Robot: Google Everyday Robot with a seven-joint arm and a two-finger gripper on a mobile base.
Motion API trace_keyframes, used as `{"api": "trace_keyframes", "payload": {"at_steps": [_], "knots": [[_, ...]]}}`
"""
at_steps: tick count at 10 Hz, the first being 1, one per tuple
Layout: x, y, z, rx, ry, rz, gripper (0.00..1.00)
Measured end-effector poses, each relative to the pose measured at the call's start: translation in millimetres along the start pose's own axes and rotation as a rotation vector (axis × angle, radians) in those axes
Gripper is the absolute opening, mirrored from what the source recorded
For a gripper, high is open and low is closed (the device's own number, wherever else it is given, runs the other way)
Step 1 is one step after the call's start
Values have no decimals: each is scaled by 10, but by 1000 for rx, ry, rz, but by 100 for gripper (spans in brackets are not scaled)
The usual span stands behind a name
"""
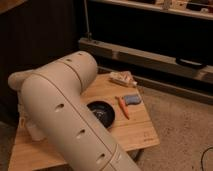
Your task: Place the ceramic cup over the eraser
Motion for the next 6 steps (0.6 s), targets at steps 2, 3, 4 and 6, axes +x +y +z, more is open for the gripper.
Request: {"api": "trace_keyframes", "payload": {"at_steps": [2,3,4,6], "knots": [[16,1,-52,-18,23,-17,11],[4,-50,-117,-28,41,-34,18],[-10,-61,-97,-30,38,-36,19],[3,-43,-110,-28,38,-33,19]]}}
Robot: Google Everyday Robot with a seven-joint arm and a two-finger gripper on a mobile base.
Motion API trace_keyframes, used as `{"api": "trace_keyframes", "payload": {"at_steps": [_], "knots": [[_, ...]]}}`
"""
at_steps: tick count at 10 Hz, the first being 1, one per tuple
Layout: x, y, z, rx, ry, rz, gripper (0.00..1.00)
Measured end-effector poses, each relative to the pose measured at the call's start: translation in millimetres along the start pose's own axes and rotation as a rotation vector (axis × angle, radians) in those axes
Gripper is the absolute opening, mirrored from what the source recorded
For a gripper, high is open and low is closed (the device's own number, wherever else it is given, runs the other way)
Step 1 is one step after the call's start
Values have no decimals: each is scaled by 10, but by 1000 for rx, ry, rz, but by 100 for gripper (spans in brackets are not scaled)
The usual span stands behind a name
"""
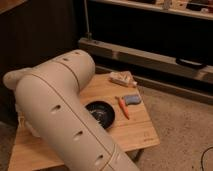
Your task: Place the ceramic cup over the eraser
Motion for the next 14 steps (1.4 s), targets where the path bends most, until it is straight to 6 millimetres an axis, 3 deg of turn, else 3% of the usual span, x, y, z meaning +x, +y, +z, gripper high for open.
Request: {"api": "trace_keyframes", "payload": {"at_steps": [12,14], "knots": [[-18,-33,1,0,0,-6,19],[-17,-32,0,1,0,-6,13]]}}
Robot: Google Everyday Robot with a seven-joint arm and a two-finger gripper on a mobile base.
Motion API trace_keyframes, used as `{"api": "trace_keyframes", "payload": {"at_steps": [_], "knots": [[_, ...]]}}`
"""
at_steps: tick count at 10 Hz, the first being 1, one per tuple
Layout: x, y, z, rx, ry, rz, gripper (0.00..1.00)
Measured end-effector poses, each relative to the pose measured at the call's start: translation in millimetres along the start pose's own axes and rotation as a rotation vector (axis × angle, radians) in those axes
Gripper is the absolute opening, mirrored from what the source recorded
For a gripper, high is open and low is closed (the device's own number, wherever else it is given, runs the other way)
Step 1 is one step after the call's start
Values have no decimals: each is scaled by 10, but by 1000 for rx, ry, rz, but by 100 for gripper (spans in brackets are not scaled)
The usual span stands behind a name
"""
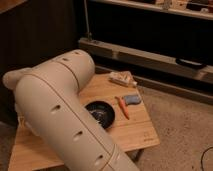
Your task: Place the ceramic cup over the eraser
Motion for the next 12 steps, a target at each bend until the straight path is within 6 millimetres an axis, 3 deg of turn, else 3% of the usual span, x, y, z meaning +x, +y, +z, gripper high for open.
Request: {"api": "trace_keyframes", "payload": {"at_steps": [1,7,8,12], "knots": [[1,1,0,0,0,0,18],[3,6,-1,0,0,1,74],[3,5,-1,0,0,1,79],[3,5,-1,0,0,1,80]]}}
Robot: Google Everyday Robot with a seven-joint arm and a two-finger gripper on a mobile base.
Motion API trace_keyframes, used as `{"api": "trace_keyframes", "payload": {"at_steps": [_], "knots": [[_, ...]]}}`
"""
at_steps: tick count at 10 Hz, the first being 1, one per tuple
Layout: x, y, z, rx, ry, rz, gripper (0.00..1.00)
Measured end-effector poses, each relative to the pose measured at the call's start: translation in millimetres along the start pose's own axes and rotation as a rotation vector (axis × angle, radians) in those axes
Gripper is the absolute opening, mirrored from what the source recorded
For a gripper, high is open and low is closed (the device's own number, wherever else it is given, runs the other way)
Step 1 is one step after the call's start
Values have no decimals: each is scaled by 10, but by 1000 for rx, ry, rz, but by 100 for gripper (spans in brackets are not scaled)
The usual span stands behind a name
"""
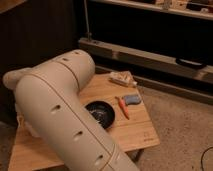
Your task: Place the ceramic cup over the eraser
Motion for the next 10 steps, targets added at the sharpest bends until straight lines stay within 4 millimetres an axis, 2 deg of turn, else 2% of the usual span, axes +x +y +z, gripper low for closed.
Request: {"api": "trace_keyframes", "payload": {"at_steps": [3,10], "knots": [[-4,0,-19,-4,18,-12,80],[-56,-21,-142,-9,235,-66,80]]}}
